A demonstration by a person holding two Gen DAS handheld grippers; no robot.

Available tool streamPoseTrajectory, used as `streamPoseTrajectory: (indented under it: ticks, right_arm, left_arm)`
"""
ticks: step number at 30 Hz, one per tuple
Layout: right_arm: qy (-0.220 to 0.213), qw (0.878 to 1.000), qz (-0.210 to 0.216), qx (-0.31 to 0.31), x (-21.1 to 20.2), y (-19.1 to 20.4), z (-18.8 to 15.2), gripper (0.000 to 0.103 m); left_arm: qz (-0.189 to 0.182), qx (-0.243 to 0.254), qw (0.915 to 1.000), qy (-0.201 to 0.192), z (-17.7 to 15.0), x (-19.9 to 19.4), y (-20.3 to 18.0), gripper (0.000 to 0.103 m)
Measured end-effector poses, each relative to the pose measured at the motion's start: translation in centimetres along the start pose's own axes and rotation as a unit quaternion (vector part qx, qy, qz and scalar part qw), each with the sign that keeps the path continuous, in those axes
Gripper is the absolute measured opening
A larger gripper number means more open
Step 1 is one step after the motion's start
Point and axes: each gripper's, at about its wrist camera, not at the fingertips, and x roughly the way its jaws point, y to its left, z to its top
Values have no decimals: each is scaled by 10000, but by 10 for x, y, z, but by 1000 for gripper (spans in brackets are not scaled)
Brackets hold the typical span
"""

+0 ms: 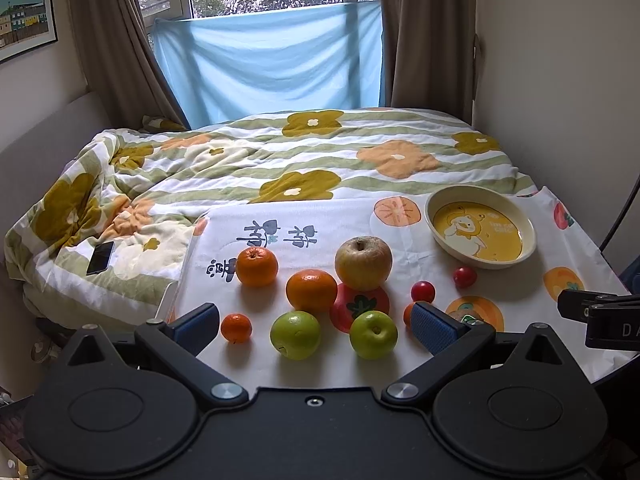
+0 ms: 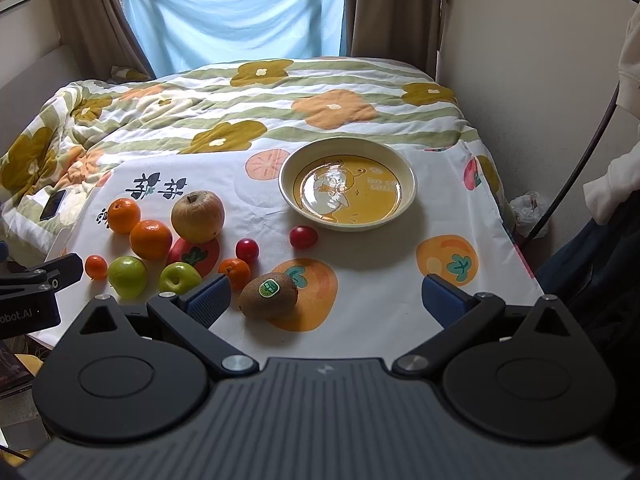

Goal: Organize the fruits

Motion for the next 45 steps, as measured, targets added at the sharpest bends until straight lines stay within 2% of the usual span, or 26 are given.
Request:
streamPoseTrajectory:
  ticks: [32, 39, 45]
  right_arm:
    - [22, 10000, 25, 31, 1, -1, 0, 103]
    - [47, 9999, 143, 85, 2, 4, -1, 103]
    - [70, 9984, 439, 352, 15, -1, -6, 103]
  left_arm:
    - [-11, 14, 10000, 33, 2, 1, 4, 103]
    - [-79, 115, 9999, 70, 4, 3, 3, 103]
    - [-233, 483, 9986, -8, -1, 17, -3, 103]
